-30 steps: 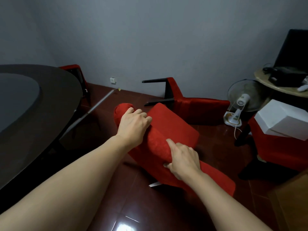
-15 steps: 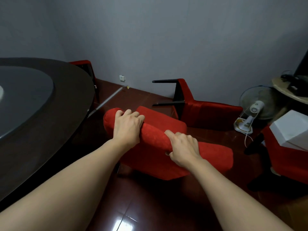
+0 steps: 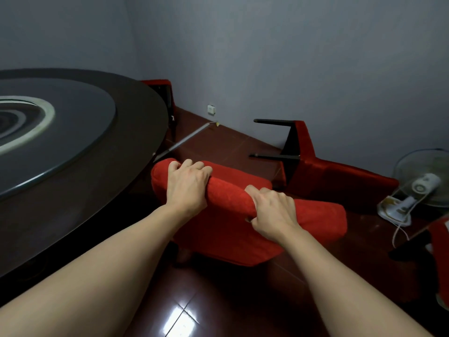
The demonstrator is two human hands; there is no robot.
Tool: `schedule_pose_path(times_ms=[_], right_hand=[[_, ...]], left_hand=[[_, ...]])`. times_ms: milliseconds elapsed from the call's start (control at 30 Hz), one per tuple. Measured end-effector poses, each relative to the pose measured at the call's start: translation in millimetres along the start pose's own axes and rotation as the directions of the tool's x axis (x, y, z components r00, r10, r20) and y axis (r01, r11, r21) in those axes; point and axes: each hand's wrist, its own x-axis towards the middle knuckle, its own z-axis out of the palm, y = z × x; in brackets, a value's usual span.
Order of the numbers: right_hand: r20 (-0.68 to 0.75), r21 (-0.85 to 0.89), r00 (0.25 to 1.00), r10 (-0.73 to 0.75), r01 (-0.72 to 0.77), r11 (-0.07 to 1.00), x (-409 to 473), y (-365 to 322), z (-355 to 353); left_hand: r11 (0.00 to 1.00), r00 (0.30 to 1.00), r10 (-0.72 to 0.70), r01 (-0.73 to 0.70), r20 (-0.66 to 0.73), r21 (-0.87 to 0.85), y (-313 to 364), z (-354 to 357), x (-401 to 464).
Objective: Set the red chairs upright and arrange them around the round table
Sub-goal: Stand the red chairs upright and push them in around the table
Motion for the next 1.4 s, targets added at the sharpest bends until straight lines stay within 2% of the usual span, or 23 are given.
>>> schedule_pose_path(times_ms=[400,800,1133,1267,1400], right_hand=[[0.022,-0.005,0.994,-0.110,0.110,0.994,15,-29,5],[0.035,0.002,0.982,-0.187,0.187,0.982,37,-96,22],[-0.045,-0.028,0.987,-0.154,0.153,0.988,30,-104,31],[-0.004,-0.079,0.989,-0.149,0.148,0.986,27,-103,28],[0.054,-0.055,0.987,-0.150,0.153,0.987,22,-103,21]], left_hand=[[0.993,0.992,-0.113,0.114,0.055,-0.025,-31,-1,-20],[0.978,0.975,-0.206,0.207,0.085,-0.002,-100,15,-46],[0.986,0.978,-0.167,0.166,0.127,0.019,-108,12,-50],[0.988,0.976,-0.156,0.156,0.153,0.011,-108,11,-49],[0.987,0.963,-0.157,0.161,0.219,-0.003,-108,7,-51]])
